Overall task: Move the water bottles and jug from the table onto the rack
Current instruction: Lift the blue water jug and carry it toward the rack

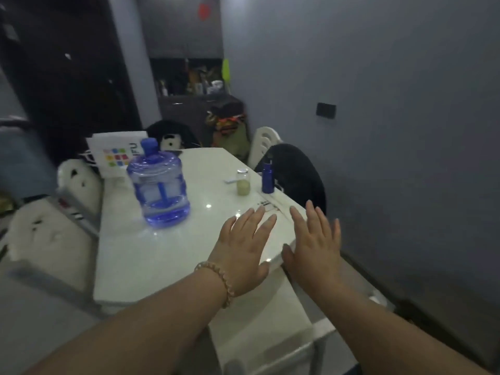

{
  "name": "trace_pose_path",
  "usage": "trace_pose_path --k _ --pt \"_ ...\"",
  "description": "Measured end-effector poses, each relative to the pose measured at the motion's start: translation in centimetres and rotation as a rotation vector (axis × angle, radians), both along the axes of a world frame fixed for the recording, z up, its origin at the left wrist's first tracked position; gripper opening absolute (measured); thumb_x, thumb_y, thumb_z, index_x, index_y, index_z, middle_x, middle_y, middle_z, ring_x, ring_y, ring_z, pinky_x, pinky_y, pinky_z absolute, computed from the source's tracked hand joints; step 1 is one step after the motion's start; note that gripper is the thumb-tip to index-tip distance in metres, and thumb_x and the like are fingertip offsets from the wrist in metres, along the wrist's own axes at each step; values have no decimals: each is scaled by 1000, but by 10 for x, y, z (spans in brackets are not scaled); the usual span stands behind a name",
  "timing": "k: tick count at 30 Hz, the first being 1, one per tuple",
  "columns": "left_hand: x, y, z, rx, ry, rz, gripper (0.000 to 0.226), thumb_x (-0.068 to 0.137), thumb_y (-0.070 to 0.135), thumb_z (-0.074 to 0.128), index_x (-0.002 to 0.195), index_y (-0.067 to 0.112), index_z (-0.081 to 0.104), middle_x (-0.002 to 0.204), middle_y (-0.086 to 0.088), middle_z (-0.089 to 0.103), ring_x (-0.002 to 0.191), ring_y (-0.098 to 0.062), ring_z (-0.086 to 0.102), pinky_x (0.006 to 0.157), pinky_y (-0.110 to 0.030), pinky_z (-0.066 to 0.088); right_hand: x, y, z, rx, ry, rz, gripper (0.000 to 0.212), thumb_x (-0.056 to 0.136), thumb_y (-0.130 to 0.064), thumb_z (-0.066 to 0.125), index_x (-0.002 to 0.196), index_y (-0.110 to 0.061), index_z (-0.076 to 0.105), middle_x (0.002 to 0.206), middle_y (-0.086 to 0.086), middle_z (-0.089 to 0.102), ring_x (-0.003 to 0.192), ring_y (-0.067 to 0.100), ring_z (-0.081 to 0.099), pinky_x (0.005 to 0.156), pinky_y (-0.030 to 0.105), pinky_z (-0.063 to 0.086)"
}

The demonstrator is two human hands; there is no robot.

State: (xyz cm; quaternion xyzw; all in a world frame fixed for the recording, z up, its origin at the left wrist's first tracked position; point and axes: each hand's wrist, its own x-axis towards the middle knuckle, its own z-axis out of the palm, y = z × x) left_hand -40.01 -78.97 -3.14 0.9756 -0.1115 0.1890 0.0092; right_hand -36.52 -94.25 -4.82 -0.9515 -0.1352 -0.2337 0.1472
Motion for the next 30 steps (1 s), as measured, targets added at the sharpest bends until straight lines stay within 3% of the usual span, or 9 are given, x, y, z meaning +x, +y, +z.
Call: trace_pose_path --k 4,11,19,24,30 --pt "-10 114 7 -6 37 124 83 89 52 49 144 33 -10 158 3 -10 144 -24 -3 115 -46 2 2 111 -1 5 30 34 77 89 -44 51 146 -32 2 159 3 -2 144 23 -5 110 47 -12" --pt "16 236 1 -26 30 178 80 91 47 47 147 29 -7 158 2 -6 143 -21 -3 117 -42 5 34 232 -10 -39 35 171 77 88 -40 56 147 -30 8 159 4 6 145 22 3 111 40 -9" --pt "102 347 -27 -18 85 214 81 88 47 50 147 29 -2 157 1 -2 143 -21 0 116 -40 2 131 351 -36 59 103 274 76 87 -28 58 149 -27 14 158 2 9 144 18 4 112 32 -9" --pt "161 411 -11 2 48 176 83 84 45 59 147 29 7 157 0 8 142 -19 6 114 -38 4 186 415 -33 65 118 288 76 86 -25 60 148 -25 17 157 1 17 143 18 11 114 35 1" --pt "226 482 -9 3 37 111 83 85 48 55 148 29 4 157 -1 5 142 -18 6 115 -40 7 228 475 -41 -3 94 251 78 84 -24 62 148 -23 18 158 3 14 144 20 10 111 32 -8"
